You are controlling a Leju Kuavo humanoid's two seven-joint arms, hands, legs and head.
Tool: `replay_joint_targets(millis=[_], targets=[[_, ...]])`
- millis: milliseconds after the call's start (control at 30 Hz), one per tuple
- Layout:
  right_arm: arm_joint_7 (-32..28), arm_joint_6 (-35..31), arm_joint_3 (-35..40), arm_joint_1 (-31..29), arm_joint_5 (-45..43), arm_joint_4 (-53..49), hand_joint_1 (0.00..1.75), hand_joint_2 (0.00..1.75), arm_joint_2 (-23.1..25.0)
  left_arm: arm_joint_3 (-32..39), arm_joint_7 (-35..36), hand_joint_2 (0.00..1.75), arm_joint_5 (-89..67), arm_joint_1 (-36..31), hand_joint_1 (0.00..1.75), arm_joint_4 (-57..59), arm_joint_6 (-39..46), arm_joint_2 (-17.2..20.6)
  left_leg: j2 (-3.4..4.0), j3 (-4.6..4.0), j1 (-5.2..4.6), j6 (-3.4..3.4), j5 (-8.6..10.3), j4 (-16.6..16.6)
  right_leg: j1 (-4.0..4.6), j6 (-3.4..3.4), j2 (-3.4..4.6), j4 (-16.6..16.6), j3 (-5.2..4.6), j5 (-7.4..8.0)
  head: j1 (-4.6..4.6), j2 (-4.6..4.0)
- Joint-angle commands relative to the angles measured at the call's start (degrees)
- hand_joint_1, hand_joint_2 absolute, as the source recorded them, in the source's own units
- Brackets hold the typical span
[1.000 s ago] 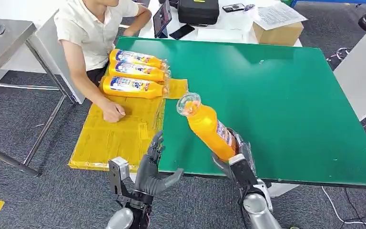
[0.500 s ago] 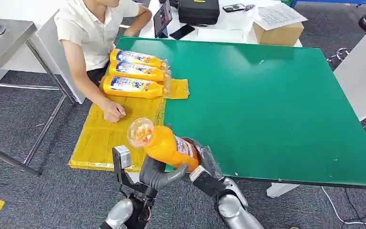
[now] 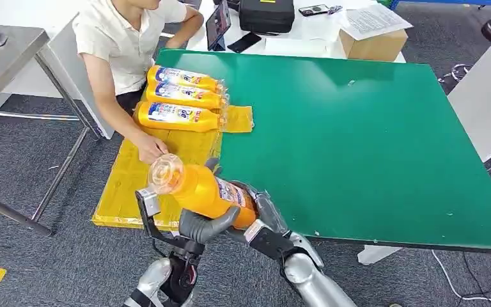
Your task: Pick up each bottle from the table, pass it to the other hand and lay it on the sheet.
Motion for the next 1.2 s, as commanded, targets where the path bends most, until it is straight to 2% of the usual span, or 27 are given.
replay_joint_targets(millis=[33,67,100,133,167,400,533,567,767,900,1067,1133,1200], targets=[[1.85,16.76,5.07,-0.58,-7.24,4.67,0.54,1.75,0.68,-0.55,-2.42,1.75,2.06,-3.57,1.75,0.01,-7.73,0.26,-0.11,0.26,0.1,-0.14,-0.12,0.01,0.1,-0.15,-0.04,0.01,0.29,-0.13,0.0,0.0],[1.79,17.49,5.21,-0.74,-7.44,4.86,0.1,1.75,0.82,-0.48,-2.64,1.75,2.01,-3.82,1.75,-0.29,-8.25,0.29,-0.11,0.24,0.1,-0.13,-0.09,-0.01,0.09,-0.14,-0.04,0.0,0.26,-0.12,0.0,0.0],[2.2,18.34,5.5,-1.03,-7.52,5.27,0.0,1.75,0.97,-0.46,-2.72,1.75,1.87,-3.91,1.75,-0.73,-8.4,0.18,-0.11,0.12,0.08,-0.09,-0.05,0.01,0.07,-0.1,-0.07,0.0,0.16,-0.08,0.02,0.0],[2.33,18.51,5.6,-1.12,-7.49,5.44,0.0,1.75,1.09,-0.38,-2.74,1.75,1.74,-3.87,1.75,-0.94,-8.46,0.07,-0.14,0.24,0.1,-0.13,-0.09,-0.01,0.09,-0.14,-0.08,-0.03,0.29,-0.12,0.0,0.0],[2.31,18.51,5.6,-1.15,-7.48,5.49,0.0,0.0,1.16,-0.36,-2.72,1.75,1.67,-3.79,1.75,-1.03,-8.49,0.03,-0.15,0.29,0.1,-0.15,-0.11,-0.01,0.09,-0.16,-0.08,-0.01,0.31,-0.14,0.0,0.0],[2.35,16.93,4.05,-0.15,-7.59,4.77,0.0,0.0,1.46,-0.48,-3.42,1.75,0.44,-2.81,1.75,-2.29,-9.13,0.34,-0.12,0.09,0.06,-0.08,-0.04,0.0,0.05,-0.09,-0.08,0.0,0.12,-0.07,0.0,0.0],[2.24,15.63,3.41,0.32,-7.0,4.79,0.0,0.0,1.53,-0.36,-3.3,1.75,0.08,-2.45,1.75,-2.89,-9.67,0.6,-0.15,0.48,0.12,-0.19,-0.16,-0.07,0.11,-0.22,-0.05,-0.05,0.51,-0.2,0.0,0.0],[2.24,15.63,3.41,0.32,-7.0,4.79,0.0,0.0,1.53,-0.36,-3.3,1.75,0.08,-2.45,1.75,-2.89,-9.67,0.6,-0.13,0.18,0.07,-0.11,-0.07,-0.02,0.06,-0.12,-0.08,-0.02,0.21,-0.1,0.0,0.0],[2.24,15.63,3.41,0.32,-7.0,4.79,0.0,0.0,1.53,-0.36,-3.3,1.75,0.08,-2.45,1.75,-2.89,-9.67,0.6,-0.1,0.1,0.06,-0.08,-0.04,-0.01,0.06,-0.08,-0.07,-0.01,0.12,-0.07,0.0,0.0],[2.21,15.33,3.0,0.51,-7.04,4.63,0.0,0.0,1.62,-0.38,-3.02,1.75,-0.02,-2.43,1.75,-2.72,-9.77,0.72,-0.16,0.31,0.11,-0.14,-0.11,-0.03,0.1,-0.16,-0.09,-0.04,0.34,-0.15,0.0,0.0],[1.29,10.21,0.02,2.06,-5.05,1.37,0.0,0.0,0.62,0.95,-2.77,1.75,-2.86,-1.18,1.75,-3.48,-8.64,0.16,-0.09,0.09,0.05,-0.07,-0.02,-0.02,0.05,-0.07,-0.07,-0.03,0.1,-0.05,0.0,0.0],[0.3,4.48,-3.59,4.5,-3.46,-2.07,0.0,0.0,0.27,1.01,-5.02,1.75,-12.51,-1.26,1.75,-4.51,-0.7,0.87,-0.2,0.21,0.07,-0.11,-0.09,-0.01,0.06,-0.12,-0.14,-0.03,0.26,-0.14,0.0,0.0],[-1.13,-2.3,-7.19,7.13,-1.93,-5.67,0.0,0.0,0.39,2.51,-5.53,1.75,-16.08,-1.47,1.75,-4.48,2.12,1.44,-0.26,0.21,0.07,-0.11,-0.08,-0.03,0.06,-0.12,-0.21,-0.03,0.27,-0.15,0.0,0.0]])
